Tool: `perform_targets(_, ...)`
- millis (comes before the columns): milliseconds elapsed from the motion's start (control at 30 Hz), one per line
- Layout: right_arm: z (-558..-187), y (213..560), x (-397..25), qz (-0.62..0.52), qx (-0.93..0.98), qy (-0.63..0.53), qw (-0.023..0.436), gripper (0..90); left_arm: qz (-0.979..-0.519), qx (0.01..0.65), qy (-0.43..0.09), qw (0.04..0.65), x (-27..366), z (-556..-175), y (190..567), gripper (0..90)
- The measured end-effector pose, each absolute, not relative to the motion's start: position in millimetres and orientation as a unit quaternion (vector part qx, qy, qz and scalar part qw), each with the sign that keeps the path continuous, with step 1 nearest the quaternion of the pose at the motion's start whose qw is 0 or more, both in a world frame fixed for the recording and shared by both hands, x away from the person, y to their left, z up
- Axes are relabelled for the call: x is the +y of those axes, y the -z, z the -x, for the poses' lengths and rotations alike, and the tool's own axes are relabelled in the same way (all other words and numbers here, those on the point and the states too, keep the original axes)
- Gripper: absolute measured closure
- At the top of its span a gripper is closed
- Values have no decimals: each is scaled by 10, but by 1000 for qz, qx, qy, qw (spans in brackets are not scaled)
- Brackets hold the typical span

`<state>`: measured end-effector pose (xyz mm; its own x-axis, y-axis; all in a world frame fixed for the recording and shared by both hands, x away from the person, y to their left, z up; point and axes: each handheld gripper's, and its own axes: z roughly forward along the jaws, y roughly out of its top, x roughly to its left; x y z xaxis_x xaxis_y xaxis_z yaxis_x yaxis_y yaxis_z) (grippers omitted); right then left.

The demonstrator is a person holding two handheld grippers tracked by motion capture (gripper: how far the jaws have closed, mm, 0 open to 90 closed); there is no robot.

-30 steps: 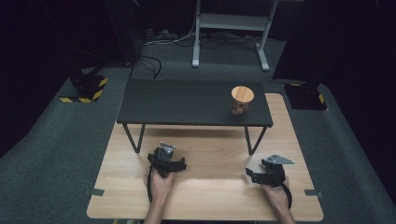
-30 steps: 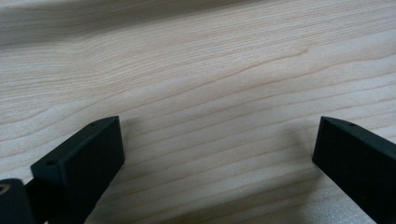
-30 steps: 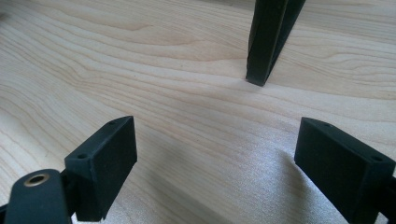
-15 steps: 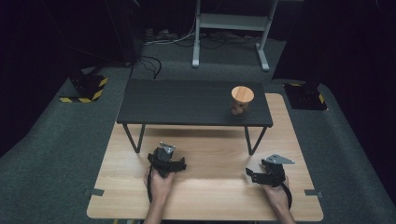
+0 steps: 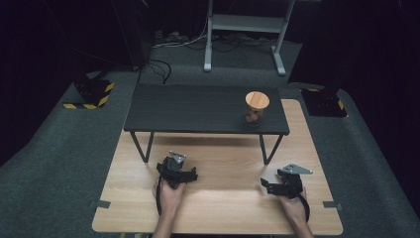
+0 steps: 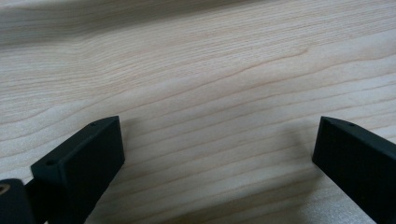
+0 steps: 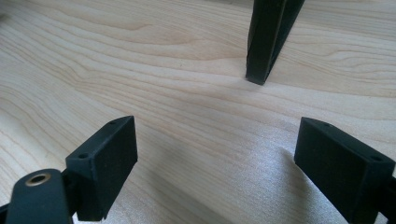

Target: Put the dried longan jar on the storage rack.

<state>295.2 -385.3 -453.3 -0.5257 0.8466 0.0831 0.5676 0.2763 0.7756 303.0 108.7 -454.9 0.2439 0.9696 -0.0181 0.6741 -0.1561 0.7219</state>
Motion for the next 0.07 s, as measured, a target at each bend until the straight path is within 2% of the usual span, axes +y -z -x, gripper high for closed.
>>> perform_targets(67,-2952,4536,-3861,-453,779,-396,177,127,-723,568,-235,315,1087,-3030,4549,22)
